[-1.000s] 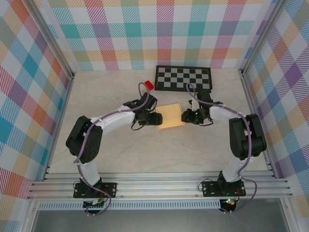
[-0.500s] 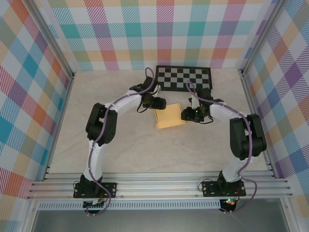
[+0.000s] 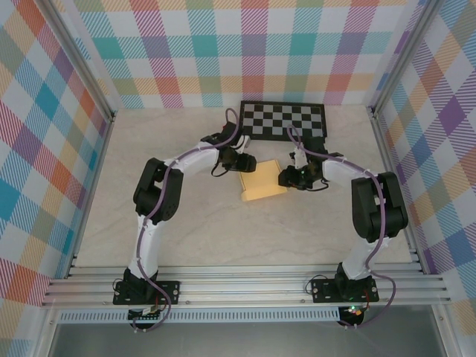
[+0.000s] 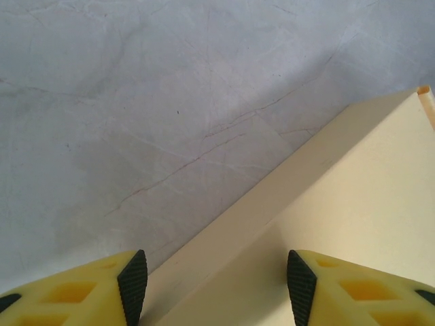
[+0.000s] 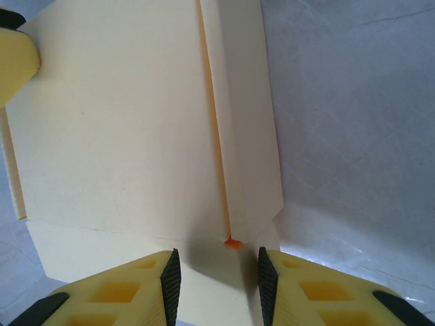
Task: Fold the paper box
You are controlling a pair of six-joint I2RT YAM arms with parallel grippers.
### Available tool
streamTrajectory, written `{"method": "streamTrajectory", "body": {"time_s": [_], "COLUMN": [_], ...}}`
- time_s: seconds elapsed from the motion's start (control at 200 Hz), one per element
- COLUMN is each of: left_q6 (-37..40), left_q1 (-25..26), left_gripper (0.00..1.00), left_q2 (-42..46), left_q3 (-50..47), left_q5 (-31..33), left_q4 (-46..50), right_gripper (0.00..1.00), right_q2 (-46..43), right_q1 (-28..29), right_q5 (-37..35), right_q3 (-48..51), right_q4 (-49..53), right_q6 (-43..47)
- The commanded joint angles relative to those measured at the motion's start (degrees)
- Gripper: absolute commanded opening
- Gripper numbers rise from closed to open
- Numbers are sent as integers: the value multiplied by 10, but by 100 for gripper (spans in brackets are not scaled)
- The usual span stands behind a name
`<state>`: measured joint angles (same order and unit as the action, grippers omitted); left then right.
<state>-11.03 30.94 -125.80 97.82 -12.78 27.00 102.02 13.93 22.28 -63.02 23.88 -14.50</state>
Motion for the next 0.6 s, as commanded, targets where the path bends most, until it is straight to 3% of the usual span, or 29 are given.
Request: {"method": "streamTrajectory", "body": {"time_s": [0.0,0.295,0.595], "left_q6": [-18,-20,-23], "left_q1": [14,18,18], "left_gripper": [56,54,52], "left_q2": [9,11,10], "left_q3": [-33,-49,-55], "left_q5": [-2,0,3], "left_q4": [23,17,23], "right_gripper": [37,31,30], "right_q2": [6,3,-19], "right_q1": [-1,-5,-5], "right_q5": [48,32,9], "right_q3": [-2,29,139], "right_q4": [-8,-73,-243], "right_q6": [-6,22,6]}}
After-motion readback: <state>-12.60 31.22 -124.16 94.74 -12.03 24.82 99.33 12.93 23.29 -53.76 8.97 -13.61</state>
